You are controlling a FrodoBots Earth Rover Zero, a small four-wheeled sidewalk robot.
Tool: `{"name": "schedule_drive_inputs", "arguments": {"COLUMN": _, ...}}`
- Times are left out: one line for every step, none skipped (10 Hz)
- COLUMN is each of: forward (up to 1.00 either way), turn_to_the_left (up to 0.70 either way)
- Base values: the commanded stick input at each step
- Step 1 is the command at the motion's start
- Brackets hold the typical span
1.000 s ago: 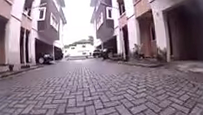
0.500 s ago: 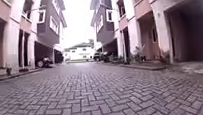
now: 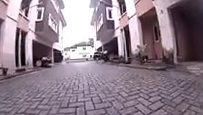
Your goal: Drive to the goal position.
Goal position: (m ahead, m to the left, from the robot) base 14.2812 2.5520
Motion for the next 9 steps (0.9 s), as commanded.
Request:
{"name": "schedule_drive_inputs", "arguments": {"forward": 0.50, "turn_to_the_left": 0.00}}
{"name": "schedule_drive_inputs", "arguments": {"forward": 0.50, "turn_to_the_left": 0.00}}
{"name": "schedule_drive_inputs", "arguments": {"forward": 0.50, "turn_to_the_left": 0.00}}
{"name": "schedule_drive_inputs", "arguments": {"forward": 0.50, "turn_to_the_left": 0.00}}
{"name": "schedule_drive_inputs", "arguments": {"forward": 0.50, "turn_to_the_left": 0.00}}
{"name": "schedule_drive_inputs", "arguments": {"forward": 0.50, "turn_to_the_left": 0.00}}
{"name": "schedule_drive_inputs", "arguments": {"forward": 0.50, "turn_to_the_left": 0.00}}
{"name": "schedule_drive_inputs", "arguments": {"forward": 0.50, "turn_to_the_left": 0.00}}
{"name": "schedule_drive_inputs", "arguments": {"forward": 0.50, "turn_to_the_left": 0.00}}
